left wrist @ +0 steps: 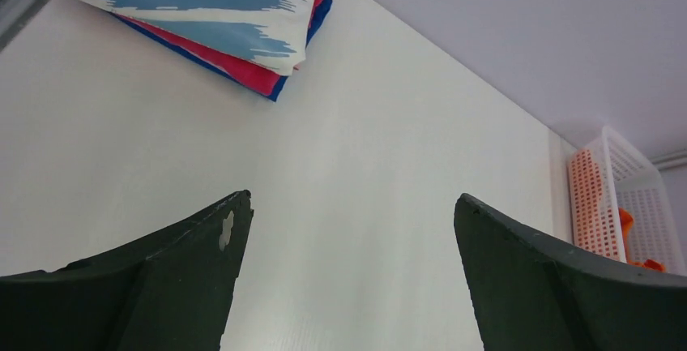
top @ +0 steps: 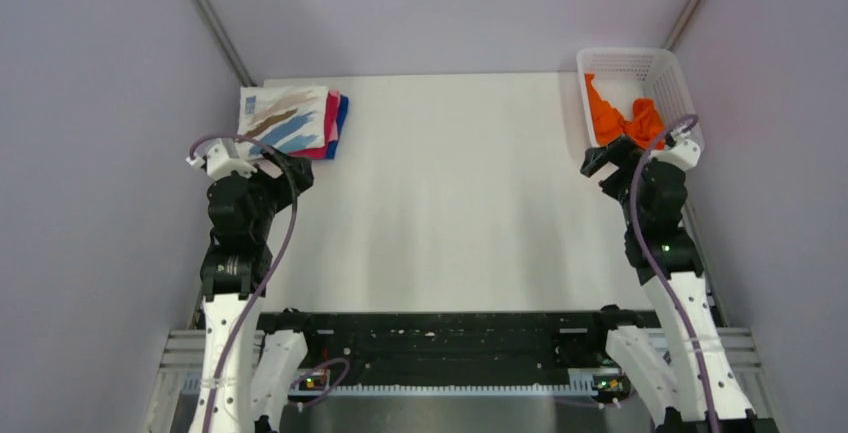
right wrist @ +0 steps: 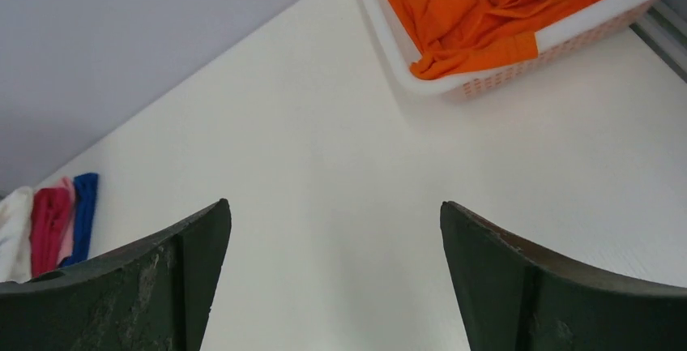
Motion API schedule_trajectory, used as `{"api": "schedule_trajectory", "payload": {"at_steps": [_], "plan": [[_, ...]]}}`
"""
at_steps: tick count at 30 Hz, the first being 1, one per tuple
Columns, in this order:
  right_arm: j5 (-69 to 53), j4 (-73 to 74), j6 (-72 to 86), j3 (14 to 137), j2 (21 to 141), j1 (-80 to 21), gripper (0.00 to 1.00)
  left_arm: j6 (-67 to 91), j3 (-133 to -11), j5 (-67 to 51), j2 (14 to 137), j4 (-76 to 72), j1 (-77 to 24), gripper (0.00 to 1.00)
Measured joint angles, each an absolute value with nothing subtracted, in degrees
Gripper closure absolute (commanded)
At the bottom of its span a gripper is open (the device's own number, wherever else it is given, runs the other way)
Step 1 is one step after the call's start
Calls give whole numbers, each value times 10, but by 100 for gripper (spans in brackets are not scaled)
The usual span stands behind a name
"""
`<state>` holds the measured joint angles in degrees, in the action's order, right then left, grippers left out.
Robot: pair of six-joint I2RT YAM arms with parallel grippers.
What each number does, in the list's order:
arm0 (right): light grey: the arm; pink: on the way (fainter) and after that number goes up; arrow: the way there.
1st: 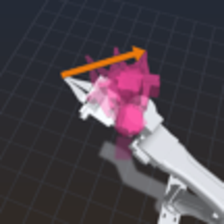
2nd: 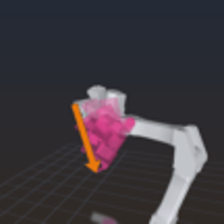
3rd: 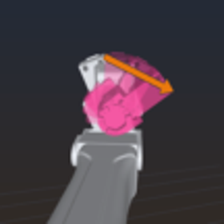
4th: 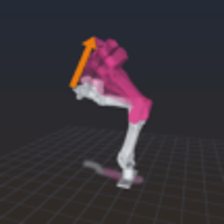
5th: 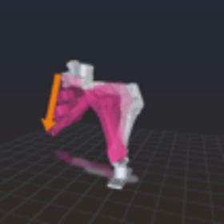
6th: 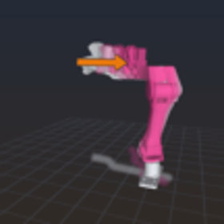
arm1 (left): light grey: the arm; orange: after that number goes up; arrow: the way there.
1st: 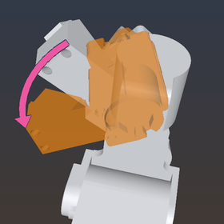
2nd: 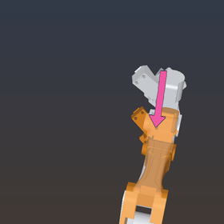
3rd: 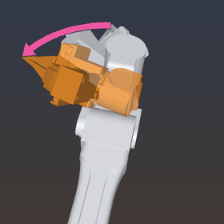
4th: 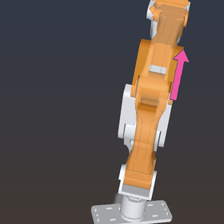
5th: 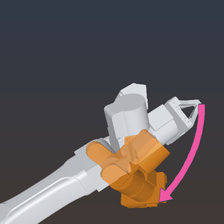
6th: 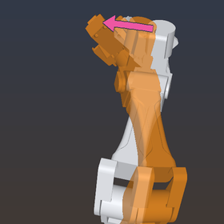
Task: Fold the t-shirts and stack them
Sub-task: Grab crumpled tshirt from bin with the right arm
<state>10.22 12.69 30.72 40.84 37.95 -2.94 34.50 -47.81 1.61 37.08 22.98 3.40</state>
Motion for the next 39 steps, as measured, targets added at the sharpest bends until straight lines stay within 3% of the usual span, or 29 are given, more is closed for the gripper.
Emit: {"api": "schedule_trajectory", "payload": {"at_steps": [7, 15, 24, 29, 31, 32, 33, 34, 35, 36, 39], "plan": [[148, 258, 273, 547, 542, -29, 1, 344, -468, -17, 368, 231, 33, 1], [187, 310, 195, 848, 841, 51, 1, 370, -432, 1, 350, 204, 33, 1], [169, 346, 158, 1058, 1141, 141, 3, 343, -436, 59, 387, 202, 33, 1], [178, 383, 154, 1108, 1255, 148, 8, 328, -443, 59, 421, 206, 33, 1], [182, 395, 154, 1113, 1281, 149, 15, 325, -443, 59, 423, 207, 33, 1], [184, 403, 155, 1116, 1292, 149, 25, 323, -443, 61, 424, 207, 33, 1], [188, 406, 156, 1117, 1301, 149, 46, 322, -444, 64, 424, 208, 33, 1], [190, 409, 155, 1119, 1308, 149, 72, 321, -447, 69, 427, 211, 33, 1], [192, 412, 154, 1121, 1313, 149, 91, 320, -448, 71, 430, 212, 33, 1], [193, 420, 155, 1127, 1317, 150, 100, 320, -450, 73, 432, 214, 33, 1], [178, 434, 160, 1158, 1319, 152, 100, 320, -453, 74, 435, 216, 33, 1]]}}
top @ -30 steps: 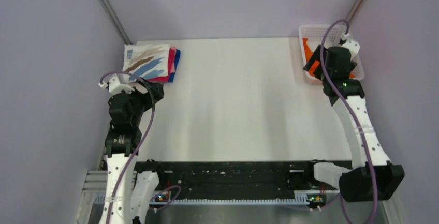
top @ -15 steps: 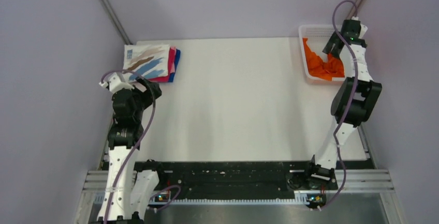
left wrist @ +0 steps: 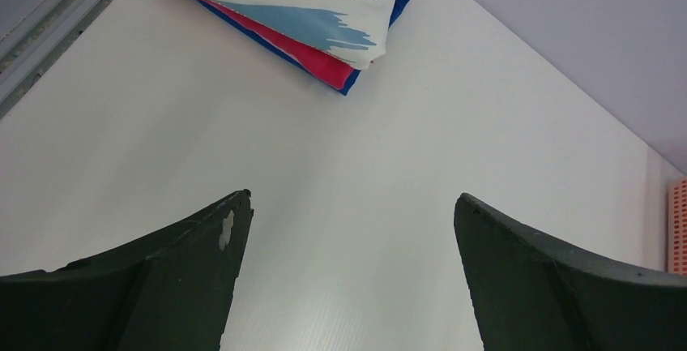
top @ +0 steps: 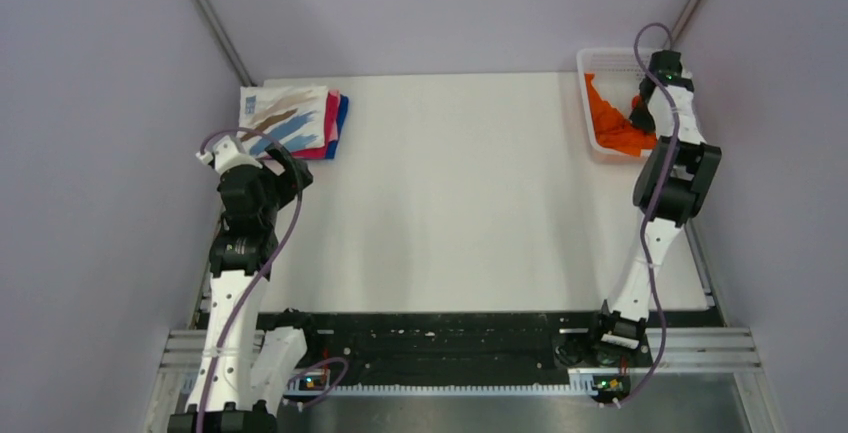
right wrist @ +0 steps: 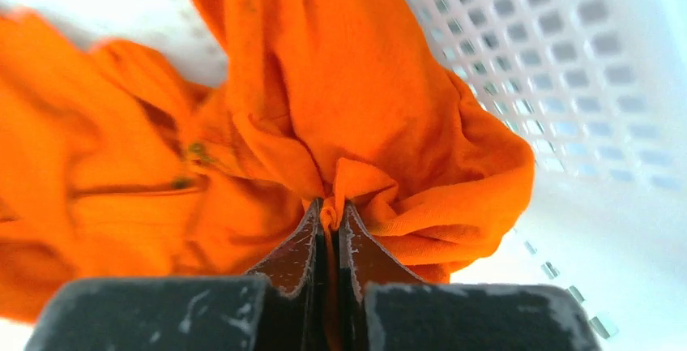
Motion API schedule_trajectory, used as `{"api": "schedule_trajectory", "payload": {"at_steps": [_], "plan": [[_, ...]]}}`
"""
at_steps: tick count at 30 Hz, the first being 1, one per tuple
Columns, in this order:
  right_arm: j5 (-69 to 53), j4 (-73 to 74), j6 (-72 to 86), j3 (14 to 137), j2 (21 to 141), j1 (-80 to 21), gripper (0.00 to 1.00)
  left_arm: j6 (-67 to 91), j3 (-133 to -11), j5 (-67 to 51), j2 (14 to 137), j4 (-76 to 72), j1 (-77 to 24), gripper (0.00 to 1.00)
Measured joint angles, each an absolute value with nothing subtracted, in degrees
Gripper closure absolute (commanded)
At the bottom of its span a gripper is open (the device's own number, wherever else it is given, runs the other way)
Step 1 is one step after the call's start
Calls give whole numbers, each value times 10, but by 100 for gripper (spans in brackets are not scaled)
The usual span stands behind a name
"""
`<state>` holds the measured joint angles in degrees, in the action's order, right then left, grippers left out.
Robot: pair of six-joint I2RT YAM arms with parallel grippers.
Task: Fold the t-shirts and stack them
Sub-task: Grab crumpled tshirt from bin with the right arm, then move the tshirt to the center of the board
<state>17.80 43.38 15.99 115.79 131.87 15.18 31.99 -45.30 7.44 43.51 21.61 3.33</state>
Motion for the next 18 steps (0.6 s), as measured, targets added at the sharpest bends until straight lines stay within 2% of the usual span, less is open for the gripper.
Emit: {"api": "schedule_trajectory", "payload": {"at_steps": [5, 10, 13, 18], "plan": [[100, 422, 172, 1205, 1278, 152, 100, 325, -454, 67, 432, 216, 33, 1], [-48, 368, 188, 1195, 1120, 124, 100, 343, -454, 37, 428, 216, 33, 1], [-123, 321, 192, 1192, 1014, 62, 100, 356, -454, 7, 429, 216, 33, 1], [-237, 239, 191, 1192, 896, -129, 100, 372, -476, -21, 458, 240, 33, 1]]}}
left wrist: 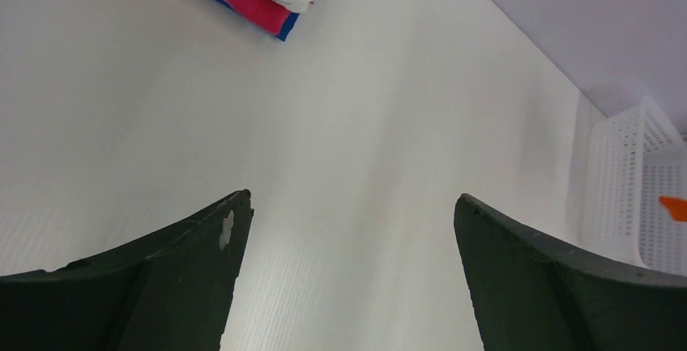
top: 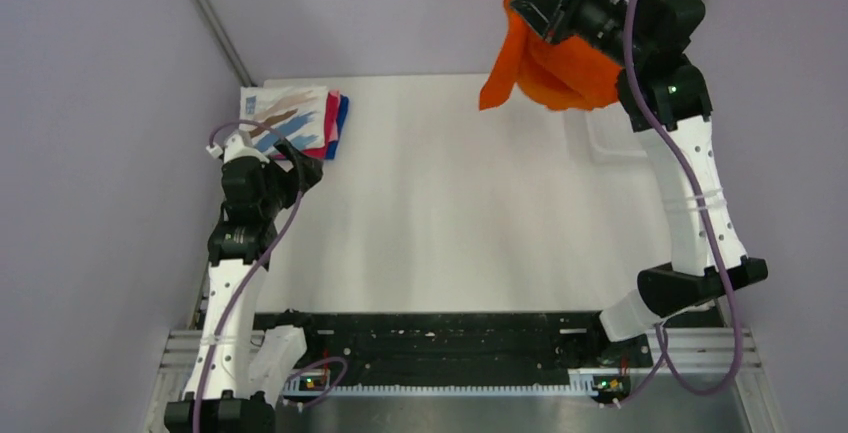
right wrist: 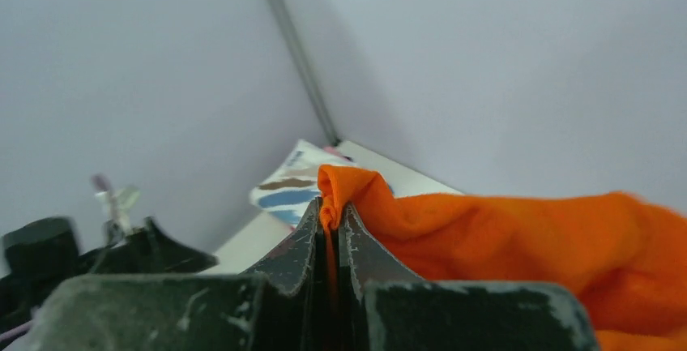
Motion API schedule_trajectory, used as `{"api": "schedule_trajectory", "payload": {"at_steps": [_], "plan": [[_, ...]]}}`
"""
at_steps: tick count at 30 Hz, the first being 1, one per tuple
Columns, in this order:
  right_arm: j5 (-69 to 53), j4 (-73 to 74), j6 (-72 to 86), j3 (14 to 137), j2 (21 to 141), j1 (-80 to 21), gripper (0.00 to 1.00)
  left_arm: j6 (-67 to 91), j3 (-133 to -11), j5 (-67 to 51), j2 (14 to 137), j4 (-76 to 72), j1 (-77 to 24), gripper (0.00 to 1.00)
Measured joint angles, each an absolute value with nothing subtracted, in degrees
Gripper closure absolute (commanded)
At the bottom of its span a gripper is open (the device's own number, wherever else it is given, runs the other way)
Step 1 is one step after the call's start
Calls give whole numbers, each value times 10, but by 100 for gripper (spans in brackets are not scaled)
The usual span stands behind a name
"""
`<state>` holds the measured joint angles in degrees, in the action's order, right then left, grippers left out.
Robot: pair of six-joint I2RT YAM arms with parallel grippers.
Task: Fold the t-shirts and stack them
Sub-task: Move the tshirt to the center of the board
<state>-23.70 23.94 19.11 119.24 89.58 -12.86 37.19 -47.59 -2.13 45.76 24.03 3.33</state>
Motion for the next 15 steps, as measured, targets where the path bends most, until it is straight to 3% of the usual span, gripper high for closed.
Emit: {"api": "schedule_trajectory", "payload": {"at_steps": [3, 8, 12, 15], "plan": [[-289, 207, 192, 1191, 877, -190, 100, 374, -496, -32, 484, 266, 33, 1], [-325, 181, 197, 1135, 882, -205, 100, 375, -502, -37, 498, 306, 33, 1], [-295, 173, 190, 1019, 874, -205, 100, 376, -502, -36, 498, 318, 33, 1], [-228, 160, 182, 861, 837, -204, 97, 384, -496, -43, 498, 313, 33, 1]]}}
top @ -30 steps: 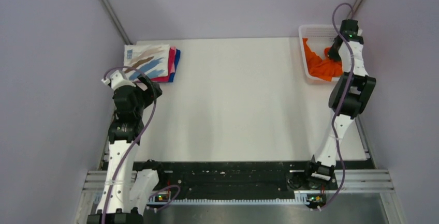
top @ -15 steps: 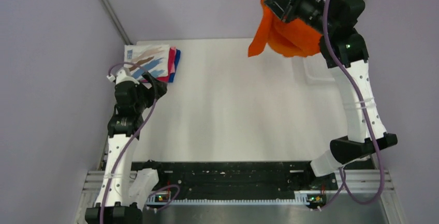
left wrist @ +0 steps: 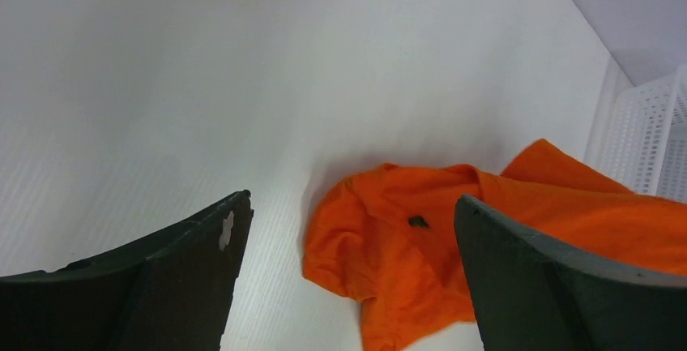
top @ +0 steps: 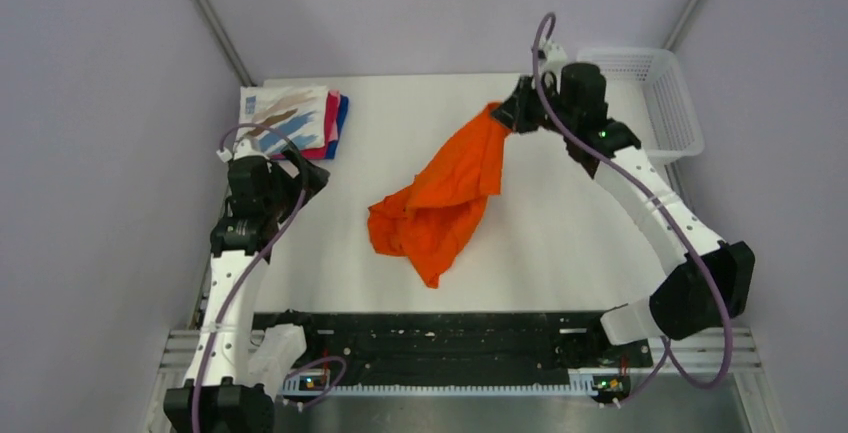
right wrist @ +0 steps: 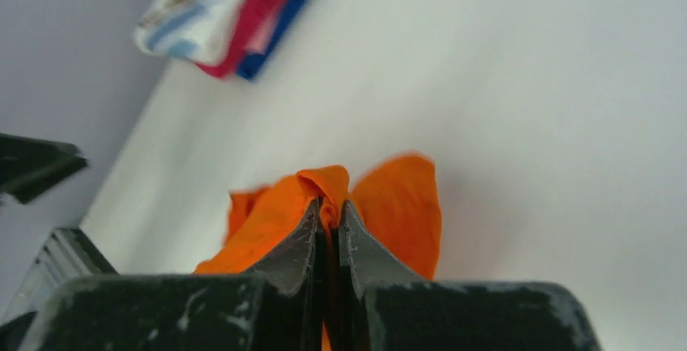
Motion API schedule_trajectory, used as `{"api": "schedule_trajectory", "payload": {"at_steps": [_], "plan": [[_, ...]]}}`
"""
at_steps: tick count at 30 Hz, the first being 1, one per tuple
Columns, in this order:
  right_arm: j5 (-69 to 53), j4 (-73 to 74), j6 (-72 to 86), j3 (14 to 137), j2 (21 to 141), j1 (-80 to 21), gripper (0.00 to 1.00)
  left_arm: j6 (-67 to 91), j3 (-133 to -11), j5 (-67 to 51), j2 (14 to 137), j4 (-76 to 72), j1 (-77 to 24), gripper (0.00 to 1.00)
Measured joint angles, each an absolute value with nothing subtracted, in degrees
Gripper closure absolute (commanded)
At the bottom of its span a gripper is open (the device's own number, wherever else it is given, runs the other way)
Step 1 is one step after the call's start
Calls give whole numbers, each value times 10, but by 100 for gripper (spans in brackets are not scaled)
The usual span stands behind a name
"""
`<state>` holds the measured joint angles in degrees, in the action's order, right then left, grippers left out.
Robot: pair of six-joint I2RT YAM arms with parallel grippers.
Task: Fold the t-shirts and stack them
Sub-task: Move the tshirt to the center of the board, then flatten out the tshirt
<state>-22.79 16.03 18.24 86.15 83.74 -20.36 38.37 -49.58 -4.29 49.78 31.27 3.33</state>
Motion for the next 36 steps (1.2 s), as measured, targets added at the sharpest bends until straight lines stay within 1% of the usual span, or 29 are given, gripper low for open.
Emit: {"api": "schedule_trajectory", "payload": {"at_steps": [1, 2, 3, 4, 5, 6, 7, 9, 11, 15, 16, 20, 24, 25, 26, 29, 30, 31, 32, 33, 36], "plan": [[-207, 147, 182, 798, 819, -201, 87, 387, -490, -49, 499, 309, 33, 1], [-187, 141, 184, 734, 801, -196, 73, 392, -482, -57, 504, 303, 33, 1], [-166, 141, 189, 678, 786, -188, 53, 394, -475, -66, 512, 299, 33, 1], [-144, 144, 197, 631, 776, -176, 24, 397, -467, -75, 524, 295, 33, 1], [-117, 151, 206, 594, 772, -161, 16, 399, -459, -86, 541, 292, 33, 1], [-83, 163, 216, 564, 772, -142, 11, 400, -453, -94, 557, 290, 33, 1], [-52, 176, 226, 550, 773, -128, 10, 401, -447, -104, 577, 290, 32, 1], [21, 212, 238, 540, 774, -101, 2, 402, -440, -121, 625, 288, 26, 3], [57, 219, 247, 540, 769, -95, 1, 403, -435, -135, 666, 282, 16, 7], [88, 223, 269, 513, 715, -106, 2, 404, -430, -166, 735, 251, -6, 8], [90, 223, 280, 496, 691, -110, 3, 404, -430, -172, 751, 239, -15, 8], [87, 228, 327, 411, 601, -137, 9, 404, -439, -182, 819, 204, -55, 14], [65, 237, 364, 346, 584, -206, 23, 406, -469, -187, 893, 185, -80, 21], [61, 238, 373, 334, 584, -223, 27, 406, -478, -191, 903, 180, -83, 24], [59, 239, 381, 324, 584, -238, 31, 406, -483, -188, 910, 171, -87, 33], [57, 233, 402, 297, 584, -266, 37, 408, -489, -186, 927, 150, -97, 52], [54, 226, 407, 288, 584, -270, 39, 409, -489, -186, 934, 145, -101, 60], [52, 217, 410, 280, 586, -272, 41, 409, -490, -186, 938, 142, -107, 71], [51, 207, 413, 273, 589, -272, 42, 411, -490, -185, 941, 138, -114, 91], [50, 193, 416, 266, 596, -272, 43, 409, -490, -184, 945, 137, -123, 100], [46, 162, 418, 259, 632, -273, 44, 409, -489, -185, 952, 137, -141, 100]]}}
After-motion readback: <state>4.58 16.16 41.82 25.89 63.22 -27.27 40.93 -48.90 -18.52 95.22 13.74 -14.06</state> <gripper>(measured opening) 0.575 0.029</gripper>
